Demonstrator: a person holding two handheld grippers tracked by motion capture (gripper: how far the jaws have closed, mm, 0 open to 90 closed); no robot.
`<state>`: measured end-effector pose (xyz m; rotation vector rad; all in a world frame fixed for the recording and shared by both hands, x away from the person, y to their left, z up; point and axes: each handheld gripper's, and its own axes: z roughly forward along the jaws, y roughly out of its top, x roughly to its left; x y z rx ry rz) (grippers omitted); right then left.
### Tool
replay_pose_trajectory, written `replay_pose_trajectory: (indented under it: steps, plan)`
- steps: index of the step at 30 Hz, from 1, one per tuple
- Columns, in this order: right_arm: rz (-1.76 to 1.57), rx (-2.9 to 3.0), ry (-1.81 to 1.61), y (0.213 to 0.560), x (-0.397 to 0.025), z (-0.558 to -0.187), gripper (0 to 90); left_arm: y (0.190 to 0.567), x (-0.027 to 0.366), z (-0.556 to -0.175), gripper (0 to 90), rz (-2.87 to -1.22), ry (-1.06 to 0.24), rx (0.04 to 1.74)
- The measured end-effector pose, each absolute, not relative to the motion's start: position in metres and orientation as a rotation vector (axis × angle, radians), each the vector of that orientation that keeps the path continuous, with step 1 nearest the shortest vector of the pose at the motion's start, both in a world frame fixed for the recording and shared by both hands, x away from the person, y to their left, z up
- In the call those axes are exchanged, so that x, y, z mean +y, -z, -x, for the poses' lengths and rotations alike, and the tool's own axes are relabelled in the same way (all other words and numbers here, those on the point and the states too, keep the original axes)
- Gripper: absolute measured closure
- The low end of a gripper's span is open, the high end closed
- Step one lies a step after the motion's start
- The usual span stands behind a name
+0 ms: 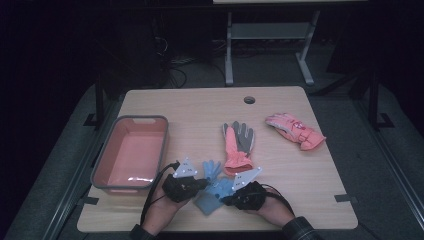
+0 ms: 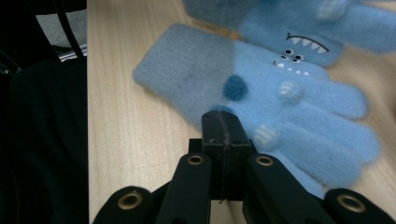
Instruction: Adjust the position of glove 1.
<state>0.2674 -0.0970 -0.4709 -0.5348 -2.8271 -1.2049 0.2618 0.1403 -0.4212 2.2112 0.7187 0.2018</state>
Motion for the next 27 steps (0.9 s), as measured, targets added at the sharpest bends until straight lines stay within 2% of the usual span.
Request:
replay_pose_trajectory:
  steps: [8,13,16,18,22,24,26,27]
  plan:
    - [0.561,-2.814,1.213,0.471,-0.097,-0.268,89.9,0.427,0.123,-0.248,83.5,-2.247,-0.129,0.663]
    - [0.555,-2.829,1.208,0.471,-0.100,-0.269,89.8,0.428,0.120,-0.248,68.1,-2.233,-0.120,0.648]
    - [0.588,-2.825,1.208,0.469,-0.106,-0.268,88.7,0.427,0.123,-0.251,63.1,-2.213,-0.132,0.673]
    - [0.595,-2.827,1.211,0.468,-0.109,-0.268,87.6,0.427,0.124,-0.253,55.3,-2.209,-0.131,0.684]
    - [0.671,-2.837,1.222,0.462,-0.133,-0.267,78.3,0.432,0.126,-0.261,39.4,-2.228,-0.120,0.719]
    - [0.722,-2.846,1.223,0.461,-0.144,-0.270,69.7,0.438,0.124,-0.267,30.8,-2.247,-0.111,0.745]
    - [0.772,-2.843,1.232,0.460,-0.157,-0.274,57.4,0.442,0.121,-0.270,23.5,-2.263,-0.102,0.751]
    - [0.809,-2.856,1.238,0.460,-0.162,-0.276,52.8,0.444,0.119,-0.272,22.0,-2.271,-0.098,0.757]
